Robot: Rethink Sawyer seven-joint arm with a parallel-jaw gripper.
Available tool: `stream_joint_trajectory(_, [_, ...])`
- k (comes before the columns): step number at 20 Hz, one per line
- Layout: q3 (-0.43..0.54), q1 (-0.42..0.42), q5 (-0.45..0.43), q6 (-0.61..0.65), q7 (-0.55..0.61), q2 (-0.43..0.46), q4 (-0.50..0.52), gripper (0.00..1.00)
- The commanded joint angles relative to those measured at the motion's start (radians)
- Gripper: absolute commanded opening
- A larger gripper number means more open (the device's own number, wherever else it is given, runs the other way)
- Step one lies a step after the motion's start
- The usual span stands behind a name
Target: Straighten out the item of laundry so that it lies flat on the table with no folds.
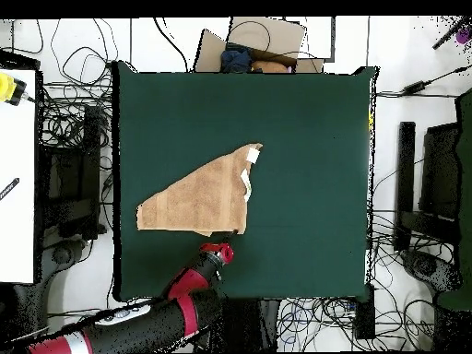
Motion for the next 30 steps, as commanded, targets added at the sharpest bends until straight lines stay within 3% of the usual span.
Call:
stream_joint_trajectory(1, [-0.022,0.024,-0.102,0.127,-0.121,0.093,-0.198,0.00])
stream_joint_trajectory(16, [-0.128,0.069,-0.321,0.322,-0.084,0.115,-0.369,0.00])
stream_joint_trajectory(30, [-0.129,0.055,-0.510,0.552,-0.038,0.038,-0.476,0.00])
